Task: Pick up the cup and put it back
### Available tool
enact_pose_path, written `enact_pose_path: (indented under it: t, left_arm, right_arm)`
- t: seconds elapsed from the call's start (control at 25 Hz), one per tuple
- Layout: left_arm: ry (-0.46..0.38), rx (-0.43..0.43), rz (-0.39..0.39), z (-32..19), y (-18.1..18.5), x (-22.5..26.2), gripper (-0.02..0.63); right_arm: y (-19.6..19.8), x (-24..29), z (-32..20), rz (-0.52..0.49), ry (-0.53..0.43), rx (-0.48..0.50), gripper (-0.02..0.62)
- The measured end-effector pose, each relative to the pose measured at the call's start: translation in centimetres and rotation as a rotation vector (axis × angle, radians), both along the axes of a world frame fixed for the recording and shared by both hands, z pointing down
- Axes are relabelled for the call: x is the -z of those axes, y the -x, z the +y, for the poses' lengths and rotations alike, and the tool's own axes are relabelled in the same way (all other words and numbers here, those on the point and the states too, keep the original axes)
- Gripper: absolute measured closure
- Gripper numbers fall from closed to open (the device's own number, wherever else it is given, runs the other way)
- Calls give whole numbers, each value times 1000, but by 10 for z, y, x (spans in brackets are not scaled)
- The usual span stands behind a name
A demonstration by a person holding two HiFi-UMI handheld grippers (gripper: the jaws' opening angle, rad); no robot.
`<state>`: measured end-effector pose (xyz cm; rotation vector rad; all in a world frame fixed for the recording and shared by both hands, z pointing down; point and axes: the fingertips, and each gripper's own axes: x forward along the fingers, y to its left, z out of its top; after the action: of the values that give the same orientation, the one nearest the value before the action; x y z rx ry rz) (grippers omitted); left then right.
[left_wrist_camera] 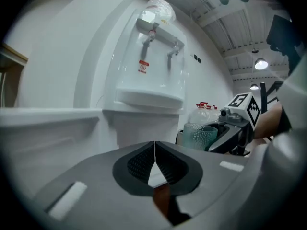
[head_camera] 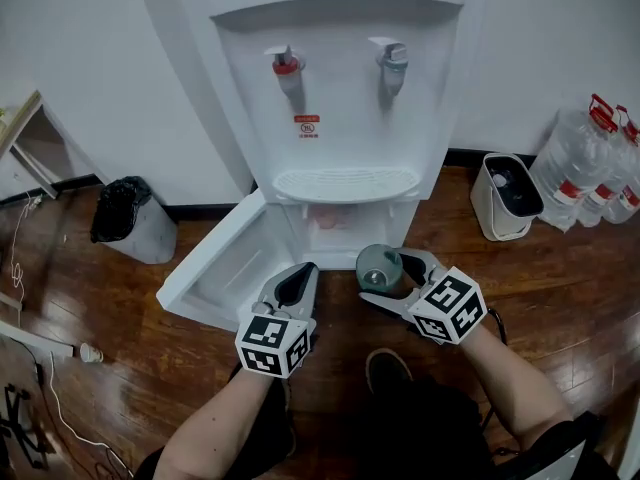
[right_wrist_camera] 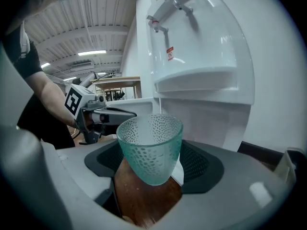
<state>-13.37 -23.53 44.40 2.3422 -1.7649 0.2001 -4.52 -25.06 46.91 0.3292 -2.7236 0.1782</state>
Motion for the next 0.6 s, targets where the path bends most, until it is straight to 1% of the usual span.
enact_pose_path:
  t: [0.12,0.32,0.48,0.6]
  left_arm:
    - [23,17,7,-11,-2,-26,600]
    - [24,36,24,-27,3,-55,600]
    - [48,43,-11,-39,7,-82,601]
    - [74,38,-20,-47,10,-97,601]
  right_arm:
    - [3,-29,-13,4,4,-31,227]
    - [14,-70,-33,5,32,-90,227]
    - [21,-94,-51,5,19,-119,227]
    - [24,-109,-60,4,40,-147,227]
